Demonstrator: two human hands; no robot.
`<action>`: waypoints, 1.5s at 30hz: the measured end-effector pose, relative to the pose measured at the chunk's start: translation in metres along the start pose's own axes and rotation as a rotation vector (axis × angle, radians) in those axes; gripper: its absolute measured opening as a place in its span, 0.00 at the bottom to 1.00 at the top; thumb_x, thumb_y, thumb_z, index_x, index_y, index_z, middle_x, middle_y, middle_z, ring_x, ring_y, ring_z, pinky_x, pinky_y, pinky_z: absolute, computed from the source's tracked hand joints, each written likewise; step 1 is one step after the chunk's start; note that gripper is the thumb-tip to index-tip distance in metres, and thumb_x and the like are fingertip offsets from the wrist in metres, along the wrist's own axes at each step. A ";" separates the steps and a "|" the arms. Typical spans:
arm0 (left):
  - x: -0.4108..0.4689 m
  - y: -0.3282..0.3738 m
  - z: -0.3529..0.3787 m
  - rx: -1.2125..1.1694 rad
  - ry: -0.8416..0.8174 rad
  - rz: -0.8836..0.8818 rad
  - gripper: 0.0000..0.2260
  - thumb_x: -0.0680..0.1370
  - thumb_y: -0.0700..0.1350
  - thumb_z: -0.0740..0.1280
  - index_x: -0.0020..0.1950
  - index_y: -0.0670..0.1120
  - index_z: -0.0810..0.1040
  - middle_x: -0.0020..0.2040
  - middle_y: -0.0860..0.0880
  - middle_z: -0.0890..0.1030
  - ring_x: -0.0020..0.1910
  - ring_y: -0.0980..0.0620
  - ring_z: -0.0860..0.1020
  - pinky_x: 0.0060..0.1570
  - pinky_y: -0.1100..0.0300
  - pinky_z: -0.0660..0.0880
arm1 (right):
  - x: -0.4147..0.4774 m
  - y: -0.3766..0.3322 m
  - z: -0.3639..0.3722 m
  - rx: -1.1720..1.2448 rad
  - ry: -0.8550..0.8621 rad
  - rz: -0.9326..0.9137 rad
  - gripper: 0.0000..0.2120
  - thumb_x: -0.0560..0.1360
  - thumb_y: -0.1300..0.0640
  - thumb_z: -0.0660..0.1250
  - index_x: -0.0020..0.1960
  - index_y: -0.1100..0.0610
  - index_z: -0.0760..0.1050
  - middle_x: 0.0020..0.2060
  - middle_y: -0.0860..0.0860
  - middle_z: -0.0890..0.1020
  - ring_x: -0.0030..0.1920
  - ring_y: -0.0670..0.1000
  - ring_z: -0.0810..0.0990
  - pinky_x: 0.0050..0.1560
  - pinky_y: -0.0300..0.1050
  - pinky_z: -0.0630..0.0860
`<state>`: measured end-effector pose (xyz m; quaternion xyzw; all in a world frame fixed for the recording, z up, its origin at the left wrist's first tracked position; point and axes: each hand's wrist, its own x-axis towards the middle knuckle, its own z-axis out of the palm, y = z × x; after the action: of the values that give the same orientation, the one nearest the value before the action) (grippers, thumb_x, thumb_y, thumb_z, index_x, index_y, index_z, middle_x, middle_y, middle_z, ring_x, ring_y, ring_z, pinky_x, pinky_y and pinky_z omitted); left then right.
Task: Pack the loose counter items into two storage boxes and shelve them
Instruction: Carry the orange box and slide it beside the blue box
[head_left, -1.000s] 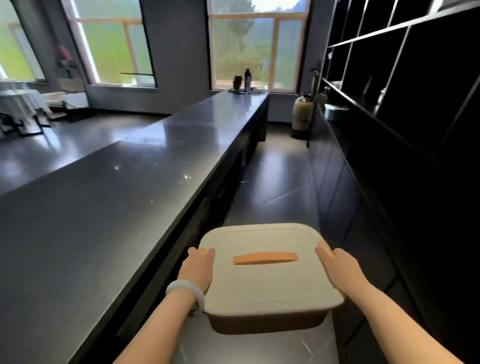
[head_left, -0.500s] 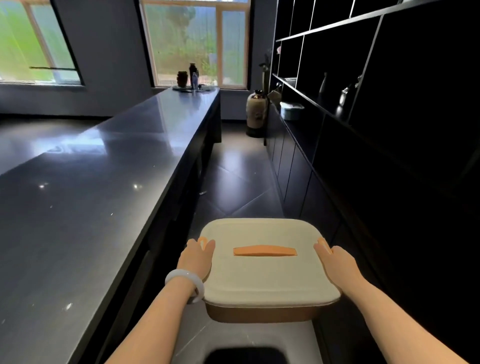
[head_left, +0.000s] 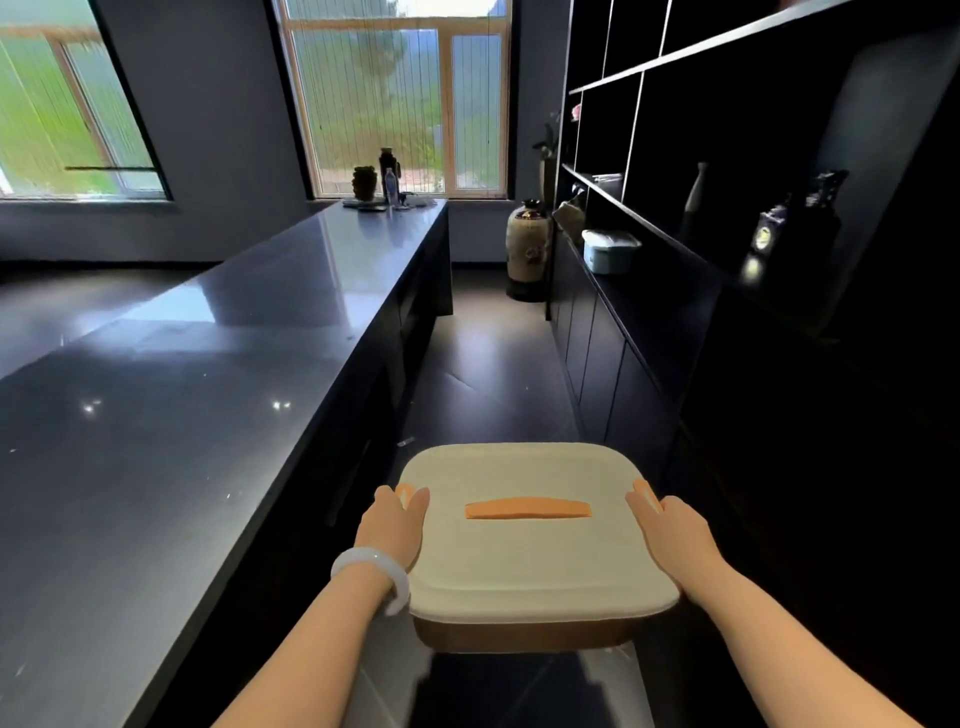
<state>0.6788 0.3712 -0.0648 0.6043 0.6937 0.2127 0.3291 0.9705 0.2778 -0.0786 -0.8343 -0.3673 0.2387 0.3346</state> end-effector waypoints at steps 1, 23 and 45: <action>0.023 0.010 0.003 0.000 0.006 -0.007 0.20 0.82 0.56 0.58 0.60 0.38 0.69 0.47 0.43 0.76 0.41 0.46 0.74 0.34 0.56 0.65 | 0.025 -0.010 0.004 0.004 -0.003 -0.001 0.20 0.79 0.42 0.59 0.46 0.60 0.72 0.40 0.55 0.78 0.39 0.53 0.77 0.36 0.45 0.69; 0.596 0.258 0.092 0.077 -0.163 0.203 0.19 0.83 0.55 0.57 0.59 0.39 0.69 0.58 0.39 0.76 0.57 0.39 0.76 0.46 0.55 0.66 | 0.536 -0.195 0.088 -0.047 0.164 0.172 0.21 0.79 0.43 0.59 0.46 0.63 0.73 0.39 0.55 0.77 0.35 0.51 0.74 0.31 0.45 0.65; 0.970 0.593 0.319 0.129 -0.423 0.398 0.21 0.82 0.55 0.58 0.63 0.39 0.68 0.62 0.38 0.76 0.60 0.39 0.75 0.47 0.55 0.65 | 0.974 -0.221 0.021 0.086 0.410 0.420 0.21 0.79 0.43 0.60 0.50 0.62 0.74 0.40 0.55 0.79 0.39 0.54 0.78 0.35 0.45 0.71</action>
<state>1.2696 1.3940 -0.0686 0.7791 0.4897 0.0978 0.3790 1.4571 1.1505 -0.0789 -0.9079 -0.1008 0.1447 0.3802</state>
